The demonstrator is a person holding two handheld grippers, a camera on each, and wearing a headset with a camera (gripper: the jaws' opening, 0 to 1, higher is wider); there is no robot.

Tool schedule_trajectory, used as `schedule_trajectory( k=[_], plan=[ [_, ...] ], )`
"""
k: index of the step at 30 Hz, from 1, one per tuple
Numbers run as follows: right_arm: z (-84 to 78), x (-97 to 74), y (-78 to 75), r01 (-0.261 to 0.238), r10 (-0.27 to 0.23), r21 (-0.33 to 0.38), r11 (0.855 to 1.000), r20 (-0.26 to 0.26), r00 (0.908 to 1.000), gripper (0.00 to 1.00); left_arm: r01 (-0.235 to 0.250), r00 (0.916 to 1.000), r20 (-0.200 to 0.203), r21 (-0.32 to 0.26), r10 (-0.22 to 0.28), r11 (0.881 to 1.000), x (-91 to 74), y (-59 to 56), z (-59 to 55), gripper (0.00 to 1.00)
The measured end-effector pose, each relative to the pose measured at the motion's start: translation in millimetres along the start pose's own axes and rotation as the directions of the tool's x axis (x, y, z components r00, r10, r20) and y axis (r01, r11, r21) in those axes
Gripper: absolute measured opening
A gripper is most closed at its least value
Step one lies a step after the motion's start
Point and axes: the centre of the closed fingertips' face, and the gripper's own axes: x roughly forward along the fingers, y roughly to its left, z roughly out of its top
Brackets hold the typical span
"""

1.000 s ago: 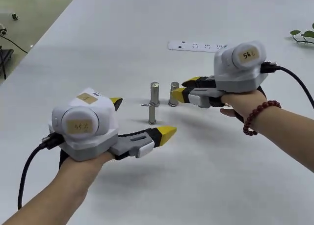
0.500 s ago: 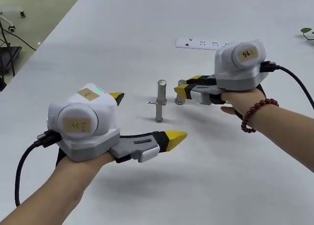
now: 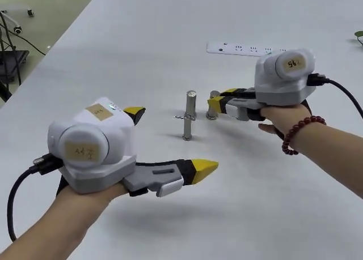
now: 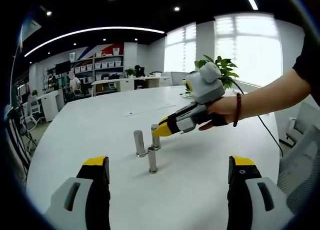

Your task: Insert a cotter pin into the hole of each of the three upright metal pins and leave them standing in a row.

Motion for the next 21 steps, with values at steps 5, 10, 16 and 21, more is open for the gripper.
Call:
schedule_trajectory(
  k=[5, 10, 16, 21],
  plan=[
    [0.9, -1.5, 3.5, 0.024, -0.024, -0.022, 0.999, -0.007, 0.9997, 0.08, -0.004, 1.0000, -0.001, 0.005, 0.004, 1.000, -4.6, -0.5, -1.1, 0.99],
    [0.1, -1.9, 0.6, 0.041, -0.041, -0.033, 0.999, -0.015, 0.9990, 0.08, -0.010, 0.9999, -0.009, 0.012, 0.010, 1.000, -6.6, 0.7, -3.0, 0.99],
    [-2.1, -3.7, -3.9, 0.067, -0.067, -0.028, 0.997, -0.018, 0.9976, 0.08, -0.011, 0.9998, -0.014, 0.023, 0.012, 1.000, -7.7, 1.5, -3.8, 0.99],
    [-3.6, -10.9, -2.3, 0.075, -0.076, -0.042, 0.996, -0.016, 0.9970, 0.08, -0.003, 0.9999, -0.010, 0.017, 0.003, 1.000, -7.7, 0.3, -3.5, 0.99]
  ],
)
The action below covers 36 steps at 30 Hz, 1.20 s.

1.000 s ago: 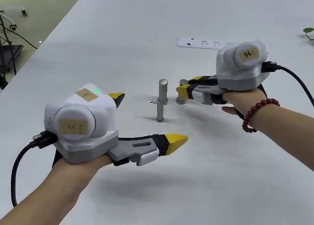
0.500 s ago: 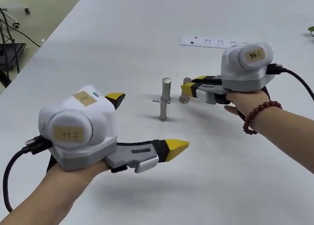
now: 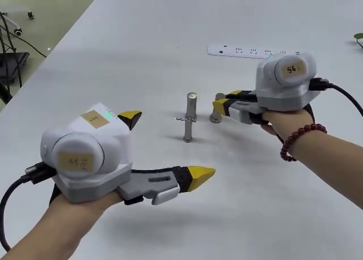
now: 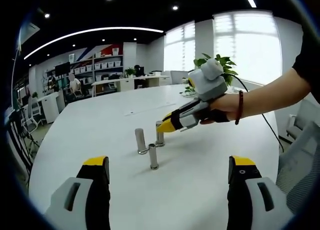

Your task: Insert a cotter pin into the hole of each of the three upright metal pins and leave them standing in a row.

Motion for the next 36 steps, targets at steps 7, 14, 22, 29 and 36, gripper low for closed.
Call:
schedule_trajectory(
  k=[7, 14, 22, 29, 36],
  plan=[
    [-4.3, -13.6, 9.5, 0.003, -0.004, -0.033, 0.999, -0.007, 1.0000, 0.07, -0.008, 1.0000, 0.003, -0.024, 0.009, 1.000, -1.3, 1.6, 0.2, 0.99],
    [-10.3, -25.5, 19.3, -0.001, 0.000, -0.045, 0.999, -0.015, 0.9999, 0.07, -0.016, 0.9999, 0.006, -0.021, 0.016, 1.000, -4.3, 1.4, 1.7, 0.99],
    [-16.3, -34.4, 26.0, -0.007, 0.006, -0.044, 0.999, -0.022, 0.9997, 0.07, -0.018, 0.9998, 0.004, -0.025, 0.018, 1.000, -5.0, -0.3, 0.4, 0.99],
    [-19.7, -40.8, 31.0, 0.002, -0.003, -0.056, 0.998, -0.028, 0.9996, 0.07, -0.013, 0.9999, 0.004, -0.025, 0.013, 1.000, -4.1, -2.4, 1.0, 0.99],
    [-23.0, -44.5, 40.3, -0.002, 0.000, -0.055, 0.998, -0.032, 0.9995, 0.08, -0.008, 1.0000, 0.000, -0.019, 0.008, 1.000, -3.0, -3.7, -0.8, 0.99]
  ],
)
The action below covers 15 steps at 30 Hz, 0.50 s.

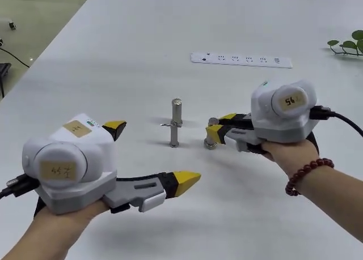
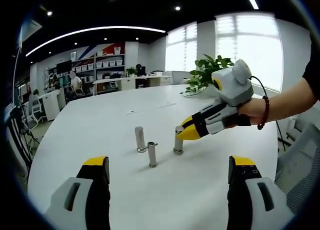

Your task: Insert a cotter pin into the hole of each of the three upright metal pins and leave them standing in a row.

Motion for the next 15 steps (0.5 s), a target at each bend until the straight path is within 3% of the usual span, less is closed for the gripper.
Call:
schedule_trajectory(
  k=[15],
  plan=[
    [-7.5, -0.4, 7.2, -0.019, 0.019, -0.001, 1.000, -0.006, 0.9998, 0.08, 0.012, 0.9999, 0.004, 0.004, -0.012, 1.000, 1.2, -2.8, -1.7, 0.98]
  ],
)
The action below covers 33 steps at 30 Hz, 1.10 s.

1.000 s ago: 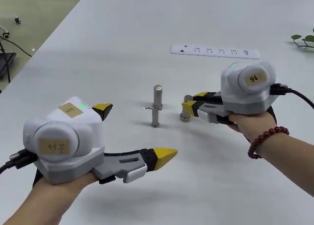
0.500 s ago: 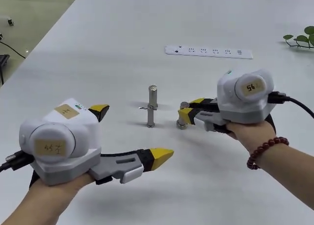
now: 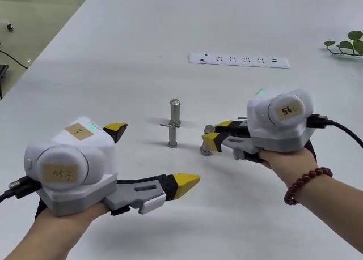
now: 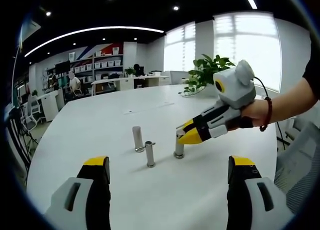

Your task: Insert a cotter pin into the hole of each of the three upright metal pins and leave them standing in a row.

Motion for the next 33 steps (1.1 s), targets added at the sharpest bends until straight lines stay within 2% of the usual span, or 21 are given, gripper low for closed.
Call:
schedule_trajectory(
  k=[3, 10, 15, 19, 28, 33],
  plan=[
    [-4.2, -0.3, -0.2, -0.001, 0.001, -0.007, 1.000, -0.011, 0.9999, 0.08, 0.003, 0.9999, 0.010, -0.006, -0.003, 1.000, 0.2, -0.7, 1.2, 0.98],
    [-5.8, -1.3, 0.9, -0.011, 0.011, -0.005, 1.000, -0.004, 0.9999, 0.08, 0.011, 0.9999, -0.004, 0.001, -0.011, 1.000, 2.1, -2.3, -2.1, 0.98],
    [-5.5, -0.6, 0.2, -0.018, 0.018, 0.009, 1.000, 0.012, 0.9998, 0.08, 0.011, 0.9999, 0.007, -0.007, -0.011, 1.000, 1.9, -2.5, -0.6, 0.98],
    [-3.6, -1.0, -0.2, -0.030, 0.029, 0.030, 0.999, 0.031, 0.9991, 0.09, 0.016, 0.9999, -0.005, 0.000, -0.016, 1.000, 2.6, -3.7, -2.9, 0.99],
    [3.1, -8.6, -3.6, -0.053, 0.049, 0.057, 0.997, 0.056, 0.9972, 0.19, 0.021, 0.9998, -0.004, 0.001, -0.021, 1.000, 3.7, -5.5, -3.2, 0.99],
    [2.1, -20.9, -10.2, -0.056, 0.054, 0.049, 0.997, 0.049, 0.9974, 0.24, 0.019, 0.9998, -0.008, 0.001, -0.019, 1.000, 4.1, -5.0, -4.3, 0.99]
  ],
)
